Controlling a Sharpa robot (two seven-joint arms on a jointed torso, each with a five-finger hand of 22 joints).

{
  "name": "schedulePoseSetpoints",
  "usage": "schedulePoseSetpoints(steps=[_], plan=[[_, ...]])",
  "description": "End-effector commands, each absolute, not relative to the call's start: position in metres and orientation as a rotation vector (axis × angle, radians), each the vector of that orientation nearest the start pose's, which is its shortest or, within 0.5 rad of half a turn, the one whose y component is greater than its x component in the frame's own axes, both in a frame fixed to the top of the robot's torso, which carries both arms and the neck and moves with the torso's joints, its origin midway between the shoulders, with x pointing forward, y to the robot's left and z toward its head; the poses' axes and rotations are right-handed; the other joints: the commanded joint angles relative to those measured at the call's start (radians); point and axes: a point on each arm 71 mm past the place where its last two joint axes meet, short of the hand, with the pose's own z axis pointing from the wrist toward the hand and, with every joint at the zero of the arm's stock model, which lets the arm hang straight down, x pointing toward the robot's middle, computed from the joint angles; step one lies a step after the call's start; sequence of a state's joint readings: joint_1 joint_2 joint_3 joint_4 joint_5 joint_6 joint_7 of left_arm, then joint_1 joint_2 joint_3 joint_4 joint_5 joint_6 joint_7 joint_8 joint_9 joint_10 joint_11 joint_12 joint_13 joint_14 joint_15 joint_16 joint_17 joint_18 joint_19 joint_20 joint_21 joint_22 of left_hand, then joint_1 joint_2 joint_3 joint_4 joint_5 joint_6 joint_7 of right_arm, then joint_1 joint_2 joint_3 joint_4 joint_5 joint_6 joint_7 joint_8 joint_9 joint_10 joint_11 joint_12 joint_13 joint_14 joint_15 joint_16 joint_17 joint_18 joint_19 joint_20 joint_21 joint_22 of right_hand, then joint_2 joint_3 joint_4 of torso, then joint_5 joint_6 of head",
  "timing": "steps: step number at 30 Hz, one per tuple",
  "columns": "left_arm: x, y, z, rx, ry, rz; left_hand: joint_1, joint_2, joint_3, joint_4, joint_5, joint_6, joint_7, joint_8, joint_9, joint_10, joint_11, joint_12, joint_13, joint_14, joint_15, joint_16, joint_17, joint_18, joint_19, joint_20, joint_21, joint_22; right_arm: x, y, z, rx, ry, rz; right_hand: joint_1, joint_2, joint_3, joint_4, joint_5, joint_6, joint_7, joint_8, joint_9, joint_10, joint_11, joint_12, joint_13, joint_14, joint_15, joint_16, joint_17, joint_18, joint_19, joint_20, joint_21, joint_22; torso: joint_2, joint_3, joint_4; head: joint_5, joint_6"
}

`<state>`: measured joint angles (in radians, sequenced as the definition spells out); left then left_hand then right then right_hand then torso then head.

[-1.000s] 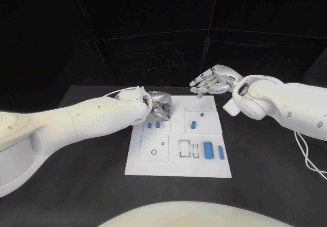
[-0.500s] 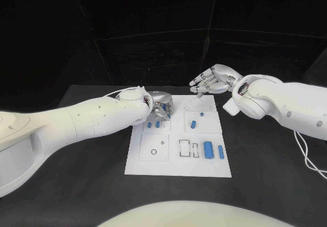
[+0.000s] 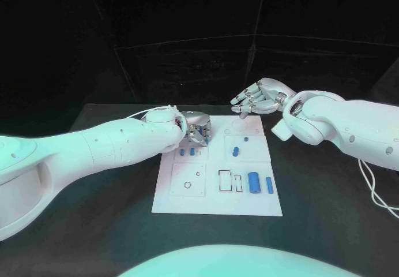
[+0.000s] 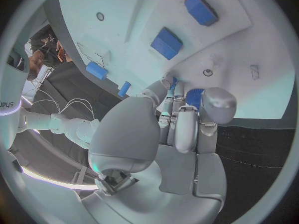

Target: Assemble the parts on the task board

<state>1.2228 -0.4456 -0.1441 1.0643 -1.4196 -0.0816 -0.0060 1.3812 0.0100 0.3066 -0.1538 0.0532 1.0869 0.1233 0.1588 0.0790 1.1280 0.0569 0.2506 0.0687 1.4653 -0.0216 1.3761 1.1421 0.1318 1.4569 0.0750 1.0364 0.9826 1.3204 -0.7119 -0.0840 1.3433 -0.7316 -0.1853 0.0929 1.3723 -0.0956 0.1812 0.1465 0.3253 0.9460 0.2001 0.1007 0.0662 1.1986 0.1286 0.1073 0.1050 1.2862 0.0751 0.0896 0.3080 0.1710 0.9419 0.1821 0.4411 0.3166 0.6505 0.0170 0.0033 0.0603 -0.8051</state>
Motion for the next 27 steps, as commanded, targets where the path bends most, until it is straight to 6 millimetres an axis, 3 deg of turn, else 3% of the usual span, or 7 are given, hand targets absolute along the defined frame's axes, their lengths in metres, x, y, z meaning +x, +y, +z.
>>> schedulePoseSetpoints(steps=[1, 15, 21, 27], plan=[[0.539, 0.120, -0.248, 0.343, 1.937, -0.607, 0.010, 0.016, 0.020, -0.009, -0.005, 0.012, 0.001, 0.008, 0.002, 0.013, 0.002, 0.000, 0.000, 0.030, -0.006, 0.005, 0.003, -0.015, 0.004, -0.005, 0.009, 0.008, 0.530, -0.180, -0.153, 0.339, 1.761, 1.122, 0.000, 0.007, -0.004, -0.003, 0.006, -0.005, 0.003, -0.002, 0.002, -0.006, 0.001, 0.005, -0.001, -0.008, 0.001, -0.006, -0.001, 0.010, 0.002, 0.005, -0.003, -0.001, 0.000, 0.0003, 0.0000, -0.001, 0.000], [0.537, 0.124, -0.241, 0.315, 1.864, -0.675, -0.026, -0.004, 0.094, -0.038, -0.005, 0.034, 0.004, -0.002, 0.002, 0.048, 0.002, -0.035, -0.001, 0.029, -0.006, 0.009, 0.001, -0.020, 0.003, -0.008, 0.028, 0.031, 0.530, -0.181, -0.153, 0.338, 1.761, 1.122, 0.000, 0.007, -0.004, -0.003, 0.006, -0.005, 0.003, -0.002, 0.002, -0.006, 0.001, 0.005, -0.001, -0.008, 0.001, -0.006, -0.001, 0.010, 0.002, 0.005, -0.003, -0.001, -0.001, -0.0003, 0.0008, -0.002, 0.005], [0.536, 0.131, -0.226, 0.241, 1.838, -0.727, -0.043, -0.012, 0.099, -0.037, -0.005, 0.035, 0.004, -0.006, 0.002, 0.050, 0.003, -0.045, -0.002, 0.029, -0.005, 0.008, -0.002, -0.021, 0.003, -0.007, 0.033, 0.037, 0.531, -0.183, -0.153, 0.341, 1.759, 1.118, 0.000, 0.007, -0.004, -0.003, 0.006, -0.005, 0.003, -0.002, 0.002, -0.006, 0.001, 0.005, -0.001, -0.008, 0.001, -0.006, -0.001, 0.010, 0.002, 0.005, -0.003, -0.001, -0.001, -0.0013, 0.0033, -0.003, 0.009], [0.535, 0.147, -0.212, 0.171, 1.833, -0.743, -0.049, -0.016, 0.101, -0.036, -0.005, 0.035, 0.005, -0.007, 0.001, 0.051, 0.004, -0.048, -0.001, 0.028, -0.005, 0.008, -0.004, -0.021, 0.003, -0.007, 0.035, 0.039, 0.531, -0.184, -0.154, 0.343, 1.759, 1.116, 0.000, 0.007, -0.004, -0.003, 0.006, -0.005, 0.003, -0.002, 0.002, -0.006, 0.001, 0.005, -0.001, -0.008, 0.001, -0.006, -0.001, 0.010, 0.002, 0.005, -0.003, -0.001, -0.001, -0.0003, 0.0020, 0.001, 0.011]])
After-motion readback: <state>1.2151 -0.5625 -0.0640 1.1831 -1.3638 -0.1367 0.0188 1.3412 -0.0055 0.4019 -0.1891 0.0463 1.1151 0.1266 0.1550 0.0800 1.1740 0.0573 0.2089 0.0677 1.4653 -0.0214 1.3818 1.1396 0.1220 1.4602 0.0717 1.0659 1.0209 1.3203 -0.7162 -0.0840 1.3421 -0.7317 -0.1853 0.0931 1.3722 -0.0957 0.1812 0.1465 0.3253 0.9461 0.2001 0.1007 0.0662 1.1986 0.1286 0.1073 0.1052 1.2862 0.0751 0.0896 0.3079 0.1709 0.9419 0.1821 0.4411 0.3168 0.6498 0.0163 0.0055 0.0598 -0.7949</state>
